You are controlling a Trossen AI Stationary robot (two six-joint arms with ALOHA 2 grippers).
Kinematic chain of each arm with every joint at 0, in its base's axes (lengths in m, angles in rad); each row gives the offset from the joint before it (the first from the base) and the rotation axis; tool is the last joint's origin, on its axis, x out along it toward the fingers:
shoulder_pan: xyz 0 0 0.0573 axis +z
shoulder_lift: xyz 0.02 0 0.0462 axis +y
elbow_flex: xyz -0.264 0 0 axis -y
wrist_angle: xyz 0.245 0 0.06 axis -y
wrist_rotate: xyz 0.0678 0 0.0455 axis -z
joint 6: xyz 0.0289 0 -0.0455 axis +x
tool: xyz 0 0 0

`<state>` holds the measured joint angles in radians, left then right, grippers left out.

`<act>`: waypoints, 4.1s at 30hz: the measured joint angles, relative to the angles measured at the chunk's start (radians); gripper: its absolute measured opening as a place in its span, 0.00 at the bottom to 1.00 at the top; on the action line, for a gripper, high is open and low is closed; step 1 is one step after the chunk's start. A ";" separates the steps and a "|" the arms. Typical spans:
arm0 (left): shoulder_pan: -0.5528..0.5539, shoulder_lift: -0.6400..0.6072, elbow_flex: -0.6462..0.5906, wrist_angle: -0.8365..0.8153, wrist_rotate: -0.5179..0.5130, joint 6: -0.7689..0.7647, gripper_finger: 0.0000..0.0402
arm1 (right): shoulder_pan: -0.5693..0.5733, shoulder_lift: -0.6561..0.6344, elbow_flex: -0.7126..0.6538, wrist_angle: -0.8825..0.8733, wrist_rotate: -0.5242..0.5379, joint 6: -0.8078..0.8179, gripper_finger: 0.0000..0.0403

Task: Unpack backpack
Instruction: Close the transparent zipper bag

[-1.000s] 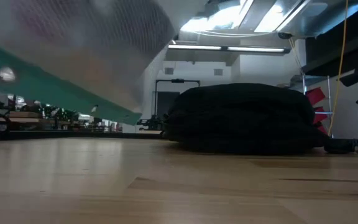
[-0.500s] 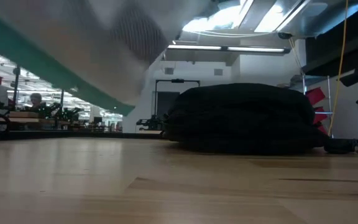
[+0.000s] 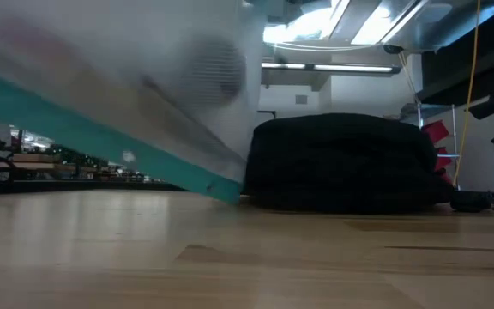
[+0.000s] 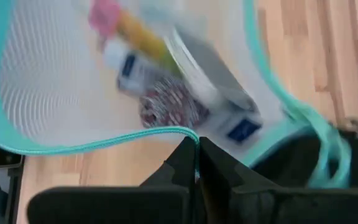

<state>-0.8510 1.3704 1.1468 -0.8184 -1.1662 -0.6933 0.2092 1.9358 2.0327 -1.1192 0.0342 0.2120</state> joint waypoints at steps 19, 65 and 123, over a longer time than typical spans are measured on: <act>0.041 0.008 -0.036 0.182 0.224 0.334 0.00 | 0.001 0.000 0.000 0.001 0.000 -0.003 0.00; 0.189 0.006 -0.034 0.084 0.116 0.230 0.66 | 0.076 0.000 0.000 0.017 -0.042 -0.126 0.00; 0.591 0.091 -0.388 0.890 0.830 0.476 0.66 | 0.321 -0.001 -0.443 0.445 0.001 -0.055 0.00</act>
<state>-0.2602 1.4610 0.7586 0.0720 -0.3367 -0.2171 0.5301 1.9347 1.5894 -0.6740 0.0357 0.1566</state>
